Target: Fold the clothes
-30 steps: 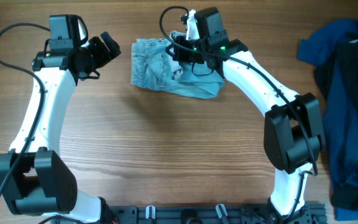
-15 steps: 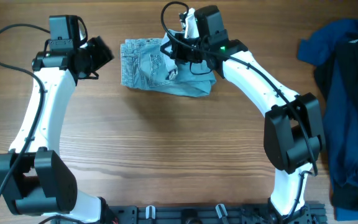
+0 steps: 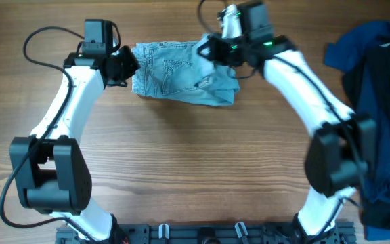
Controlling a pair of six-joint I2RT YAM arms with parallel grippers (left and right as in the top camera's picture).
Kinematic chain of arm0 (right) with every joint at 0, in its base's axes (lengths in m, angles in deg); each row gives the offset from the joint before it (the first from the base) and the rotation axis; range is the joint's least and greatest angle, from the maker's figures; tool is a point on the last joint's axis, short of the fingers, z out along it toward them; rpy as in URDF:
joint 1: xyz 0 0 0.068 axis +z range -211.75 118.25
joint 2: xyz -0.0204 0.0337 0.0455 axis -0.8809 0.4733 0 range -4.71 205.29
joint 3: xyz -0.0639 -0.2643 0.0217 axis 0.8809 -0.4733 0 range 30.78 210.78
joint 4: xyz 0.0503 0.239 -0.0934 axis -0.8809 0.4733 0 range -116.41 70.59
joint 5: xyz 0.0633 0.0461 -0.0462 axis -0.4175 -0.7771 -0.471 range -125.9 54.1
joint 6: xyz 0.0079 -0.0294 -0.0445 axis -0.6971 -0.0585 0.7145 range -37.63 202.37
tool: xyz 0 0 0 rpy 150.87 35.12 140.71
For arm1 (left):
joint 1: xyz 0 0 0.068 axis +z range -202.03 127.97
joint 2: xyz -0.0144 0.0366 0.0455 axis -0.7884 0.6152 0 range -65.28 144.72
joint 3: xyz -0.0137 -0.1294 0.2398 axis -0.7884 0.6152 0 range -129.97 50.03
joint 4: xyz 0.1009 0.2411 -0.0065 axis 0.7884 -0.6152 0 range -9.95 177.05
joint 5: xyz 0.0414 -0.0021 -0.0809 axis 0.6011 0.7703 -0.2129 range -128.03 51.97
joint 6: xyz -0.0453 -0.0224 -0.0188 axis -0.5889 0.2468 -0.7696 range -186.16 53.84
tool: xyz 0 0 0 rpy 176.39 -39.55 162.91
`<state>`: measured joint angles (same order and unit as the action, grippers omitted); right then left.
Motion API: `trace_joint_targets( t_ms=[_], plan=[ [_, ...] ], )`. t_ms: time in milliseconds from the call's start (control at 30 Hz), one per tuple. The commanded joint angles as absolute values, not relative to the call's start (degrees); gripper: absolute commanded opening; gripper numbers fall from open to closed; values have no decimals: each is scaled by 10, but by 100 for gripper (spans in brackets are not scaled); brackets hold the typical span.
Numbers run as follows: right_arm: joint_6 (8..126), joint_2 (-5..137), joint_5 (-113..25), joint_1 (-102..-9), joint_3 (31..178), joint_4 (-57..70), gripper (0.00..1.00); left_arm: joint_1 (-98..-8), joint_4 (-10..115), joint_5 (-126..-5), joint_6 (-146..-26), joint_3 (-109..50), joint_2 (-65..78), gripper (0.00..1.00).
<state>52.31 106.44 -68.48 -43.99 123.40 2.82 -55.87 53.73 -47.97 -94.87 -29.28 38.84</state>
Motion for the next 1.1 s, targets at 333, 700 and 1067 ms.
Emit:
trace_joint_targets(
  t_ms=[333, 700, 1067],
  plan=[
    [618, 989, -683, -548, 1246, 153, 4, -705, 691, -599, -1031, -291, 411, 4],
    [677, 929, -674, -626, 1246, 211, 4, -753, 807, -582, -1123, -291, 499, 4],
    [709, 921, -674, -682, 1246, 242, 4, -764, 844, -614, -1207, -291, 518, 4]
  ],
)
